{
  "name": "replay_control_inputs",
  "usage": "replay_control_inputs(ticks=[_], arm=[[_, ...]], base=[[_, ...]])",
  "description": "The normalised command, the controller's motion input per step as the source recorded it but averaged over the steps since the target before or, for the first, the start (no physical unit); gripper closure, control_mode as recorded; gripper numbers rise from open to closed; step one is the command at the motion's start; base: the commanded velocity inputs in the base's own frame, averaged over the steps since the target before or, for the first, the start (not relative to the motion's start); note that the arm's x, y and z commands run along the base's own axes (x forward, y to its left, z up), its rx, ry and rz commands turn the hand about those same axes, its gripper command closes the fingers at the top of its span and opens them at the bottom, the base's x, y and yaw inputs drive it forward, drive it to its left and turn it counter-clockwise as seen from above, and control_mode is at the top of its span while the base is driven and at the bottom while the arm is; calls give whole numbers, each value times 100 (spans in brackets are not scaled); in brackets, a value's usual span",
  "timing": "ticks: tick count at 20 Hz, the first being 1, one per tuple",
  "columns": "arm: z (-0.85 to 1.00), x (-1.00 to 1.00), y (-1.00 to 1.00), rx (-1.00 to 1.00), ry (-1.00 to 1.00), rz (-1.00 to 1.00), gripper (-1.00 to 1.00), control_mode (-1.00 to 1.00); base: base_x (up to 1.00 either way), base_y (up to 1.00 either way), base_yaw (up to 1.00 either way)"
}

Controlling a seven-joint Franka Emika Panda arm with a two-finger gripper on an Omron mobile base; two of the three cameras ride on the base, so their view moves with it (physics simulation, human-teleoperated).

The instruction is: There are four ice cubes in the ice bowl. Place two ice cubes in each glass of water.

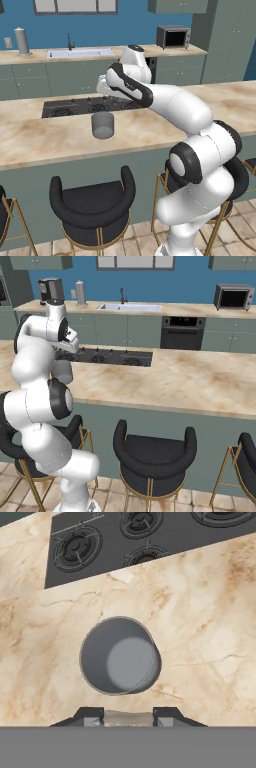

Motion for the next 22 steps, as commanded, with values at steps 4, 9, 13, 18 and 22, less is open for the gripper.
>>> replay_control_inputs(ticks=[4, 9, 13, 18, 22], arm=[[-2, 1, 34, -12, 0, 0, 100, -100], [-9, 0, 65, -16, 0, 0, 100, -100], [0, 0, 12, 0, 0, 0, 100, -100], [-7, 9, 0, -4, -4, 0, 100, -100], [-21, 6, 4, -19, -2, 0, 100, -100]], base=[[0, 0, 0], [0, 0, 0], [0, 0, 0], [0, 0, 0], [0, 0, 0]])
